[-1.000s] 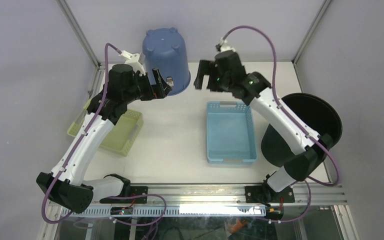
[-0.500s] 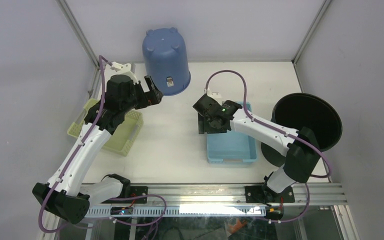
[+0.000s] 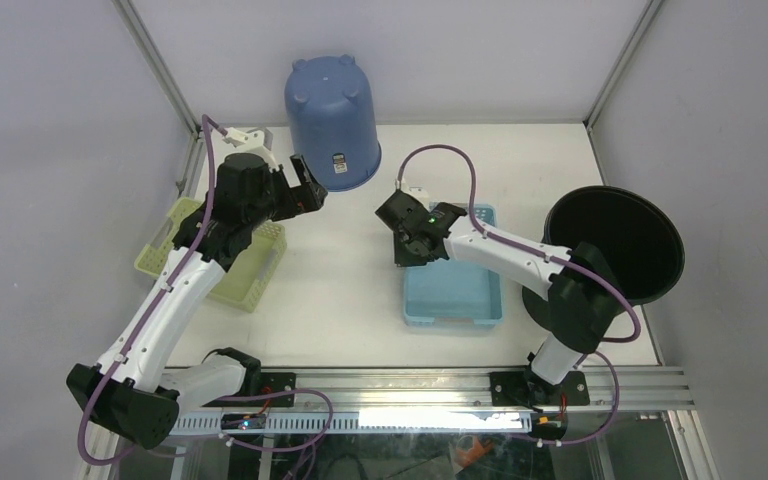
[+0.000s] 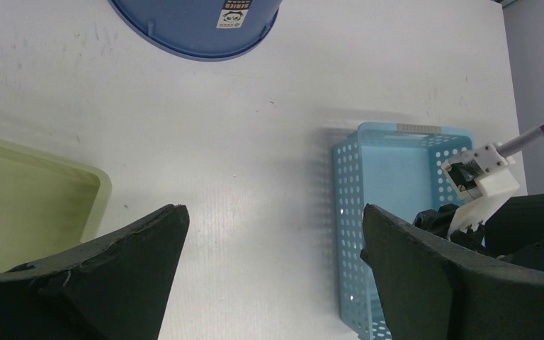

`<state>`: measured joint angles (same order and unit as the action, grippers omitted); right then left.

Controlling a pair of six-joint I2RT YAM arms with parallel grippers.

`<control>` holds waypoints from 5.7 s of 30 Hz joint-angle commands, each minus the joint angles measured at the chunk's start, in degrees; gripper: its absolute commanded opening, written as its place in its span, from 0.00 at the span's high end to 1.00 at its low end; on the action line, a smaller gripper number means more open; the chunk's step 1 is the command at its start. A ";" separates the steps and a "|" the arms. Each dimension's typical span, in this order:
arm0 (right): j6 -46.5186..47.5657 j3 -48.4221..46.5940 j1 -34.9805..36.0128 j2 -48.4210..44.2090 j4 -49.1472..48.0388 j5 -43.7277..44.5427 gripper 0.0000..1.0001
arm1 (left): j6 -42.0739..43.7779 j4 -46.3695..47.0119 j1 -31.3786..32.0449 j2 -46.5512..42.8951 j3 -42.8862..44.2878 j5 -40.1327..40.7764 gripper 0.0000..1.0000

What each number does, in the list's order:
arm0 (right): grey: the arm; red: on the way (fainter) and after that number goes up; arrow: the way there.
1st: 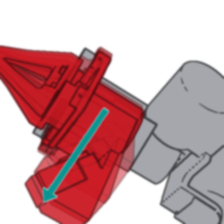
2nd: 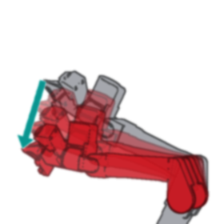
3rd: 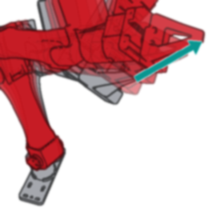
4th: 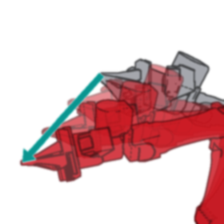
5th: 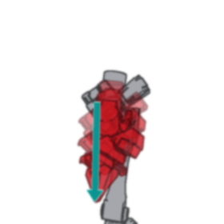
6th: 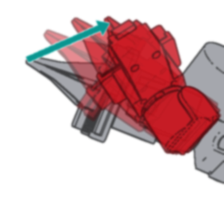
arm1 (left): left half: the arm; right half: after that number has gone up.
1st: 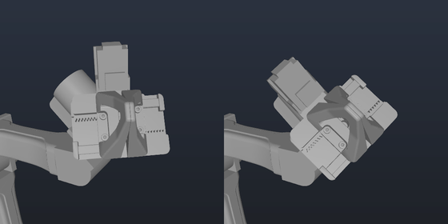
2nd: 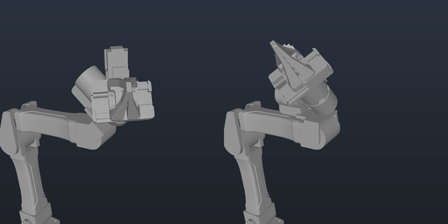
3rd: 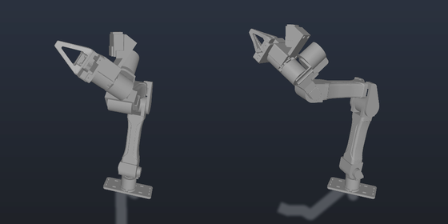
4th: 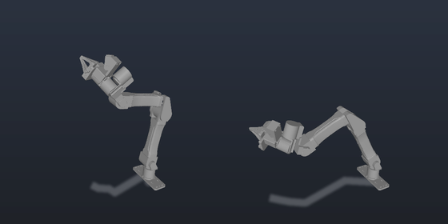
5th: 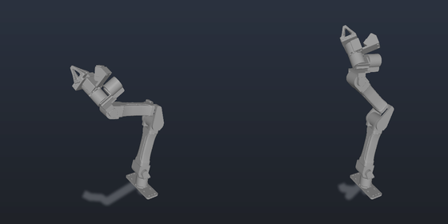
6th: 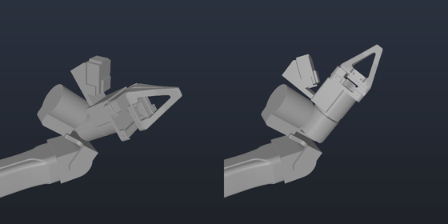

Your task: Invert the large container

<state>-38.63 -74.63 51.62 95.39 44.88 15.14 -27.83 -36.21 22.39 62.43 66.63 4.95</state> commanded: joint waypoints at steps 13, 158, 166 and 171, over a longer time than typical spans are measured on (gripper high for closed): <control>-1.25 -4.38 0.42 4.03 2.68 7.59 0.45 | 2.81 4.04 -0.42 -1.01 -0.54 1.54 0.01; -8.97 17.08 -18.41 -33.63 8.92 0.93 0.30 | -4.17 4.49 2.14 8.17 -5.91 -26.69 0.01; -1.56 16.49 -24.73 -25.14 4.44 5.21 0.12 | -3.64 4.48 2.17 7.76 -6.44 -26.44 0.01; -2.48 20.70 -25.28 -23.07 1.59 4.21 0.08 | -3.42 4.52 2.15 7.91 -6.86 -26.22 0.01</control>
<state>-41.95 -56.16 26.70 71.61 50.52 18.04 -32.49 -33.21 24.08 71.99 58.33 -19.94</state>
